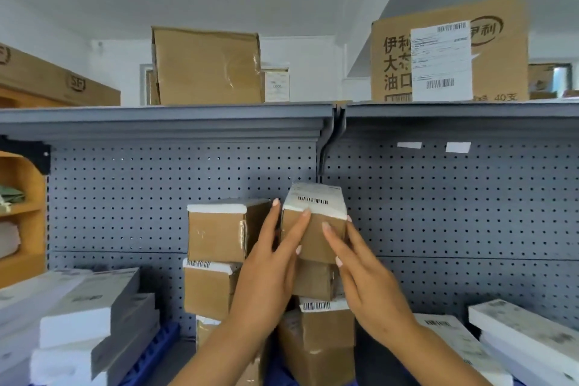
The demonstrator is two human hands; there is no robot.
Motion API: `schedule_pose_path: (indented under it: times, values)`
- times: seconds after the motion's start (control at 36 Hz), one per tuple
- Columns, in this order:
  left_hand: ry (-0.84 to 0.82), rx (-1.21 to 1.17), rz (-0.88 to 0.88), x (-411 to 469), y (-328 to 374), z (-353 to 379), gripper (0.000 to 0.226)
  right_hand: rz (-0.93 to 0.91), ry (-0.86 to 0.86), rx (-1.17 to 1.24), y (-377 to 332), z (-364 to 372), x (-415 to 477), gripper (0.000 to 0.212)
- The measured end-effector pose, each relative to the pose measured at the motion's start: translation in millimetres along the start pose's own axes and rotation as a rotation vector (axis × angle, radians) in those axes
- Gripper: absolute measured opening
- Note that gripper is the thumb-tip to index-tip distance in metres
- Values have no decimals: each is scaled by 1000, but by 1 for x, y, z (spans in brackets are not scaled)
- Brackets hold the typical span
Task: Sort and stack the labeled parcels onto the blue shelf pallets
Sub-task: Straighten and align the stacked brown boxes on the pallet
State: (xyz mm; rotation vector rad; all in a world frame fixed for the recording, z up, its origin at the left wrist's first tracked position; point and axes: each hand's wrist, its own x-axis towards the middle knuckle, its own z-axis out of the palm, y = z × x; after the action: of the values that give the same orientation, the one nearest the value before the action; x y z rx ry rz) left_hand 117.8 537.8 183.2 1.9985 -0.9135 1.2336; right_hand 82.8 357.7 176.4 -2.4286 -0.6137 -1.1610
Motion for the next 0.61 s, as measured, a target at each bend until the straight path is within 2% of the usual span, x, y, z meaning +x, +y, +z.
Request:
schedule_pose_path:
  times: [0.19,0.36,0.53,0.61]
  values:
    - [-44,36,-28,11,-13,14,73,-29,-59,-39,21,6,15,65]
    - [-75,71,-41,6,-18,23,58,-36,-87,-90,29,12,13,68]
    - [-87,134,-24,3,-18,23,60,-30,-45,-126,28,16,7,48]
    - [-82,158,-6,3,-15,19,62,-34,-16,-155,28,14,2,49]
